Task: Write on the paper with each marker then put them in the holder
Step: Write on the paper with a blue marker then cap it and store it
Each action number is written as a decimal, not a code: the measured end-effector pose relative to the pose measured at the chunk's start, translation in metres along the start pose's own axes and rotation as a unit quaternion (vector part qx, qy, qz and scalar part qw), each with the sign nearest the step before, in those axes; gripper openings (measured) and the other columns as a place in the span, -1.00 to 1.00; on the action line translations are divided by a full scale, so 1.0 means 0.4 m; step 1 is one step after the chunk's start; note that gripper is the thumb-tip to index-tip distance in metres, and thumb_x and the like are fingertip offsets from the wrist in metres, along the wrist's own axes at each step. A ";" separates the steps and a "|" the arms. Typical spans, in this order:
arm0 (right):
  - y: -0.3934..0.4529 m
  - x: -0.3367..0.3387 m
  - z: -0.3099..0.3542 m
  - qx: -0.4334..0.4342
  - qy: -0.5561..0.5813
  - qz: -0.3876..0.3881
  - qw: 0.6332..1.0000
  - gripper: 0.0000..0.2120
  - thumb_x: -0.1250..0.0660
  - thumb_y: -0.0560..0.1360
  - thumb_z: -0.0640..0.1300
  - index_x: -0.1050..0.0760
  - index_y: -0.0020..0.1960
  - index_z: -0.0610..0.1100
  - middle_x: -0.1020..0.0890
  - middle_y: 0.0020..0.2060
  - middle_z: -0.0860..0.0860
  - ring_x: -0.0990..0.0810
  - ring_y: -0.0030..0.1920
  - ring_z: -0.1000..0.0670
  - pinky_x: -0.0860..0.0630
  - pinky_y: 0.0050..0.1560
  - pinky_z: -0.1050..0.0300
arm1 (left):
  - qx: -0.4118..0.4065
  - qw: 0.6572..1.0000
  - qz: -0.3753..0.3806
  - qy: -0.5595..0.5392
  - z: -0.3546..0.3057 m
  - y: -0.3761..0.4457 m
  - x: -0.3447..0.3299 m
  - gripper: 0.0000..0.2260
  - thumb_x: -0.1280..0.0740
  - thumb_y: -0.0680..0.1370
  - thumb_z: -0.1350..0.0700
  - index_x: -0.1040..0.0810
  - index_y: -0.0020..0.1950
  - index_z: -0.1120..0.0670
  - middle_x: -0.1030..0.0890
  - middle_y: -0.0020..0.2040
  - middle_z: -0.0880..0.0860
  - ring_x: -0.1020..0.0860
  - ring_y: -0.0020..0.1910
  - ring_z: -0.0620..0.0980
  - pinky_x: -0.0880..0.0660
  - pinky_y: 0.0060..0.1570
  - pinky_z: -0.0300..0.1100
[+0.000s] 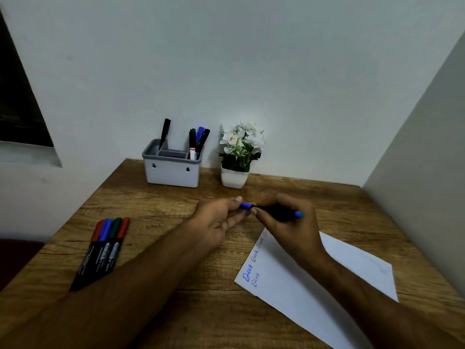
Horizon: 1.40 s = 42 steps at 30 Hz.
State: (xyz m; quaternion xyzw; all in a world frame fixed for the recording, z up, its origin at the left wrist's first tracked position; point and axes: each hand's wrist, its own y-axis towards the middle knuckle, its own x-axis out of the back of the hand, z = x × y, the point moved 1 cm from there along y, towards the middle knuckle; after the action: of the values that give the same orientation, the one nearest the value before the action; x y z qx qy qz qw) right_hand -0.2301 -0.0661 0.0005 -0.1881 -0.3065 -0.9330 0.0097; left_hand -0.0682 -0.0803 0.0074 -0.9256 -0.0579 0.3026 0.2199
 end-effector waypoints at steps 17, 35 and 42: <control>0.045 -0.092 0.049 -0.022 0.141 -0.011 0.990 -0.80 -0.24 0.61 -0.24 -0.60 -0.03 -0.31 -0.66 -0.25 -0.20 -0.63 -0.24 -0.24 -0.58 -0.19 -0.24 | -0.129 0.985 -0.106 -0.033 -0.078 -0.029 -0.003 -0.80 -0.31 0.53 0.43 -0.63 0.06 0.23 -0.63 -0.02 0.19 -0.66 -0.08 0.09 -0.66 -0.09 -0.10; 0.282 -0.392 0.111 -0.066 0.057 0.067 0.994 -0.87 -0.56 0.45 -0.26 -0.74 -0.01 -0.19 -0.77 -0.24 -0.07 -0.77 -0.20 -0.02 -0.72 -0.07 -0.15 | -0.465 0.835 -0.180 0.231 -0.281 0.006 0.206 -0.75 -0.52 0.44 0.24 -0.69 0.11 0.17 -0.72 -0.07 -0.01 -0.65 -0.19 -0.32 -0.60 -0.08 -0.33; 0.413 -0.491 0.134 -0.010 0.033 -0.003 0.999 -0.90 -0.45 0.51 -0.24 -0.75 -0.04 -0.12 -0.76 -0.24 0.02 -0.75 -0.22 0.07 -0.72 -0.10 -0.05 | -0.520 0.777 -0.182 0.304 -0.444 0.051 0.217 -0.76 -0.50 0.45 0.25 -0.70 0.11 0.13 -0.71 -0.08 -0.05 -0.66 -0.16 -0.25 -0.57 -0.04 -0.36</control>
State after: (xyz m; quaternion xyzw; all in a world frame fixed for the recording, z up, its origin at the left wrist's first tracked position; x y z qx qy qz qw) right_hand -0.0072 -0.1883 0.0640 -0.1560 -0.2975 -0.9418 0.0149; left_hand 0.1057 -0.1439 0.0796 -0.9153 -0.3036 -0.1161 -0.2378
